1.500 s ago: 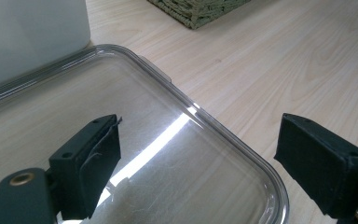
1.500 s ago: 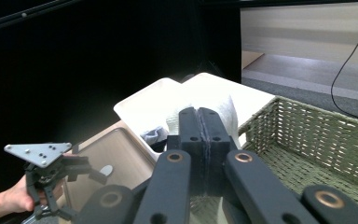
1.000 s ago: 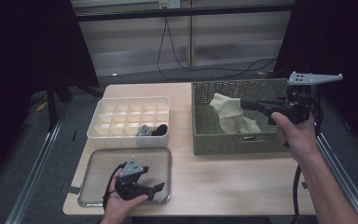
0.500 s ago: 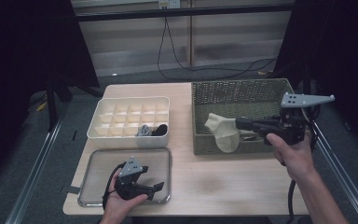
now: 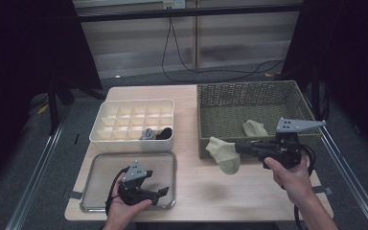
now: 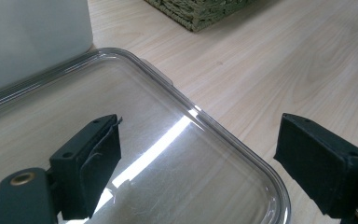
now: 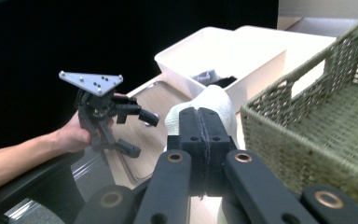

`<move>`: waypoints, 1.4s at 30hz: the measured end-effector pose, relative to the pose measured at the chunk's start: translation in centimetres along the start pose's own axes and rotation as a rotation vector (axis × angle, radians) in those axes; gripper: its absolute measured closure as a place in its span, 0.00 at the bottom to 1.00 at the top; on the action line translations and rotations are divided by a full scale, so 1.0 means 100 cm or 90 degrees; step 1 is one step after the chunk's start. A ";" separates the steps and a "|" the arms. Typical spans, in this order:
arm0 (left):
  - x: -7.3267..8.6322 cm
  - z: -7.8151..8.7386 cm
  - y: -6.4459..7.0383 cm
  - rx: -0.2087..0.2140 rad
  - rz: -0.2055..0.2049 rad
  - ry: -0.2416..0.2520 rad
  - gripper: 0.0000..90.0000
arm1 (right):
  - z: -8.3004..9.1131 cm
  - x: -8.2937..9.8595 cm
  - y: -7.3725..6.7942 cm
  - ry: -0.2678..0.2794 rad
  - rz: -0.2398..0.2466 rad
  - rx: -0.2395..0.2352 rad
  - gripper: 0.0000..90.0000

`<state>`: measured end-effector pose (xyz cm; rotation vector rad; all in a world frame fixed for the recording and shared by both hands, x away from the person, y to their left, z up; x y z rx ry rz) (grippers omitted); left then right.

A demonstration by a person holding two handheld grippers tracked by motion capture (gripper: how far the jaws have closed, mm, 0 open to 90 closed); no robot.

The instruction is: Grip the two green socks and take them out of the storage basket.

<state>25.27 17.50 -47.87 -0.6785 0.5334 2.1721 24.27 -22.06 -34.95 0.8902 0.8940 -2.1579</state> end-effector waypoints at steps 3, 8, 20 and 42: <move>0.000 0.000 0.000 0.000 -0.002 -0.006 0.16 | -0.006 0.008 0.000 -0.003 -0.008 -0.006 1.00; -0.001 -0.002 0.001 0.004 -0.002 -0.002 0.16 | -0.017 0.024 0.004 -0.013 -0.033 -0.019 1.00; -0.001 -0.004 0.002 0.004 -0.011 -0.012 0.16 | -0.042 0.051 0.017 -0.060 -0.062 -0.021 1.00; 0.000 -0.002 0.002 0.004 -0.010 -0.007 0.16 | -0.050 0.095 0.055 -0.147 -0.134 0.066 0.99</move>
Point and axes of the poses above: each handheld gripper's, and its own axes: z roughly backward along the jaws, x roughly out of its underside, y roughly to its right, the point moved 1 cm from there along -z, roughly forward along the jaws, and after that the axes turned 13 degrees about -y, right-handed, at the moved point
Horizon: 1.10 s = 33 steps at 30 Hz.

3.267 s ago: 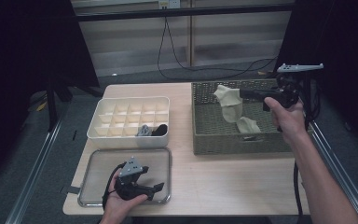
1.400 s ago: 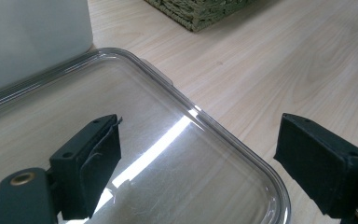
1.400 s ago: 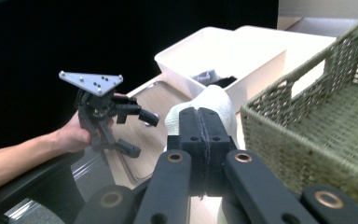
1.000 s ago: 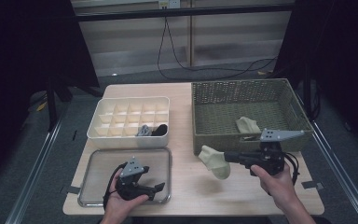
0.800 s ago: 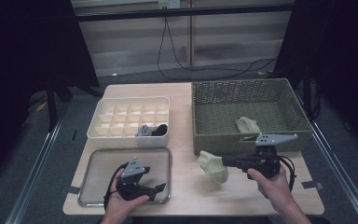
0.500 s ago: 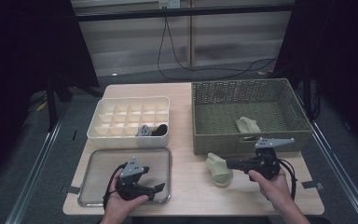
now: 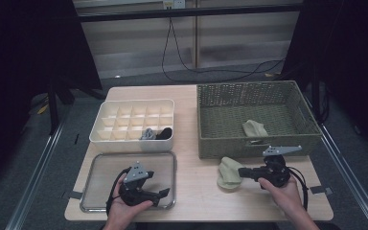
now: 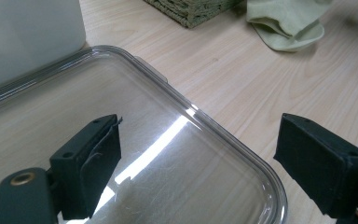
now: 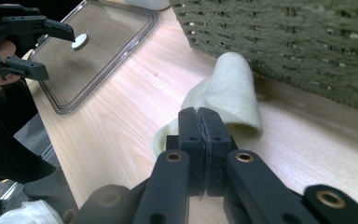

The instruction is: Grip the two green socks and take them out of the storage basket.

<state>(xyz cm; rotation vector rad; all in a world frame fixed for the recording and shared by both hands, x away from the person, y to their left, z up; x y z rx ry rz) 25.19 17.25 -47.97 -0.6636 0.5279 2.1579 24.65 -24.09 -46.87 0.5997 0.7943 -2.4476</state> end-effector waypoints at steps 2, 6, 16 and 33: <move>0.000 0.000 0.000 0.002 0.000 0.002 0.16 | 0.000 0.002 0.002 -0.003 -0.002 0.005 0.99; 0.000 -0.001 0.001 0.000 -0.001 -0.001 0.16 | 0.003 0.008 0.006 -0.008 -0.011 0.014 0.97; -0.001 -0.002 0.001 0.002 -0.001 -0.004 0.16 | 0.016 0.023 0.012 -0.006 -0.032 0.029 0.89; -0.003 -0.007 0.006 0.019 -0.012 -0.014 0.20 | -0.025 0.009 0.000 -0.103 0.034 0.023 0.79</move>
Point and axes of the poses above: each handheld gripper's, and its own axes: z roughly backward along the jaws, x roughly out of its underside, y roughly to its right, the point moved 1 cm from there along -z, roughly forward along the jaws, and after that the axes turned 13 degrees about -y, right-handed, at the moved point
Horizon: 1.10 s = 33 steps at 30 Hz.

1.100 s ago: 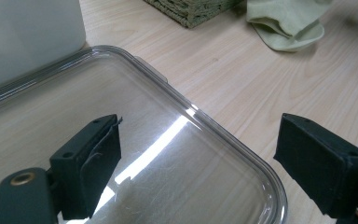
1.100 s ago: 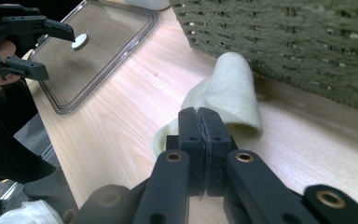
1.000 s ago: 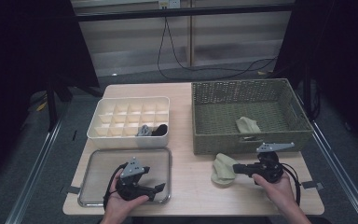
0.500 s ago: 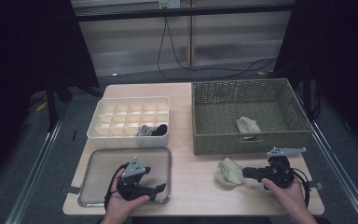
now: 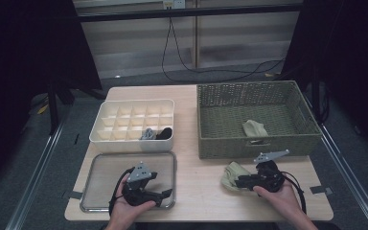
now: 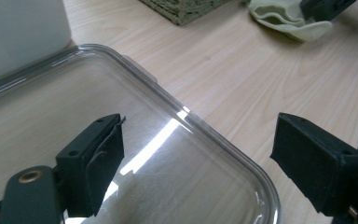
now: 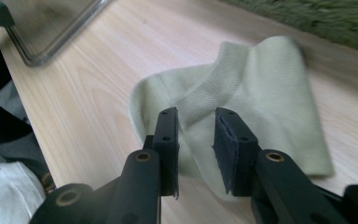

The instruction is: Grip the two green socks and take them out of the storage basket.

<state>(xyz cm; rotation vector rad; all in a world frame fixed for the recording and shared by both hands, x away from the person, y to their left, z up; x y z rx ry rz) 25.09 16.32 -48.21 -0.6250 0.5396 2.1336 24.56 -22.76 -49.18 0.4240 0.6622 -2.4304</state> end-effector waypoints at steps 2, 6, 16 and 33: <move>-0.001 -0.002 0.002 0.005 -0.004 -0.001 0.21 | -0.004 -0.003 -0.002 -0.010 0.012 0.002 0.79; -0.002 -0.003 0.004 0.006 -0.004 -0.001 0.22 | -0.009 -0.008 -0.004 -0.024 0.028 0.009 0.77; -0.003 -0.003 0.003 0.004 0.001 0.002 0.21 | -0.021 -0.014 -0.012 -0.035 0.026 0.031 0.89; -0.002 -0.002 0.003 0.003 -0.001 0.003 0.20 | -0.033 -0.028 -0.028 0.003 0.002 -0.011 0.99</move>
Point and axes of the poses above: each handheld gripper's, and its own axes: z roughly backward along the jaws, x roughly out of its underside, y roughly to its right, the point moved 1 cm from there along -z, roughly forward along the jaws, and after that the axes turned 13 degrees about -y, right-handed, at the moved point
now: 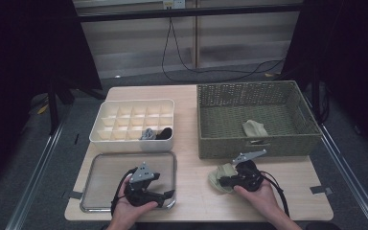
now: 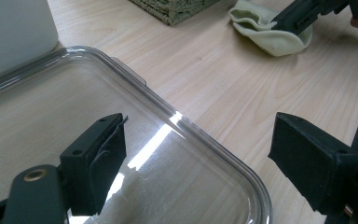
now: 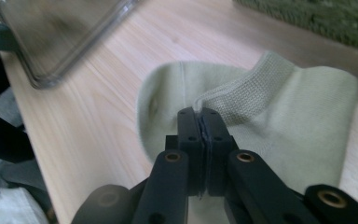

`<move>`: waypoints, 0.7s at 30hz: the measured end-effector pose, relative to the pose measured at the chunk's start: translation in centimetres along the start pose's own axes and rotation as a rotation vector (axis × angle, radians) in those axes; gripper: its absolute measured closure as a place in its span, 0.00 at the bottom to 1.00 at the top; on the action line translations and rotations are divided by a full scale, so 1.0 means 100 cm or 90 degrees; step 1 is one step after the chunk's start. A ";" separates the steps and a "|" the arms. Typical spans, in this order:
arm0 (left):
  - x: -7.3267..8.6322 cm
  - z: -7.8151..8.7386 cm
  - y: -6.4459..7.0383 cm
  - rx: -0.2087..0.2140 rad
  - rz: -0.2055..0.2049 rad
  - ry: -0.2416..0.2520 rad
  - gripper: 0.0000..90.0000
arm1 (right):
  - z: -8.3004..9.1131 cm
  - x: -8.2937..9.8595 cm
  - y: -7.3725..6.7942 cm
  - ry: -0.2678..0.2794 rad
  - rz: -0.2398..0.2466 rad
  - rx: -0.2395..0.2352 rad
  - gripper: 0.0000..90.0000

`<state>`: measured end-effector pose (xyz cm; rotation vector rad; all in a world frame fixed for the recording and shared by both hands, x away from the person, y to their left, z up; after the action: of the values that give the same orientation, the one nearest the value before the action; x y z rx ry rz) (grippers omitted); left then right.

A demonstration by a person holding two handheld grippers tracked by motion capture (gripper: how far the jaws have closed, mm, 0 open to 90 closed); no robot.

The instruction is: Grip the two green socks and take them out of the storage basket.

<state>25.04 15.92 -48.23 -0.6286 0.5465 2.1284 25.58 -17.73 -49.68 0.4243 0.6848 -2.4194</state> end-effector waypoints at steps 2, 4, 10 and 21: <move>-0.001 0.000 0.000 -0.001 -0.001 -0.001 0.20 | 0.003 -0.001 -0.001 0.016 0.006 -0.011 0.99; -0.002 0.000 -0.001 0.002 0.003 0.004 0.20 | 0.007 -0.001 -0.003 0.029 0.005 -0.022 0.99; -0.005 -0.002 0.002 0.006 -0.003 0.004 0.24 | 0.018 0.000 -0.007 0.056 0.008 -0.036 0.99; -0.026 -0.009 0.017 0.041 -0.044 0.011 0.40 | 0.039 -0.001 0.000 0.105 0.013 -0.051 0.99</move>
<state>25.23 12.90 -47.13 -0.6219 0.5922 2.0343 25.10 -19.90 -46.48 0.5992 0.8419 -2.3463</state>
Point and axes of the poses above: each handheld gripper's, and its own axes: z roughly backward along the jaws, x roughly out of its underside, y roughly to its right, the point moved 1 cm from there along -z, roughly forward along the jaws, and after that the axes turned 13 degrees about -y, right-handed, at the moved point
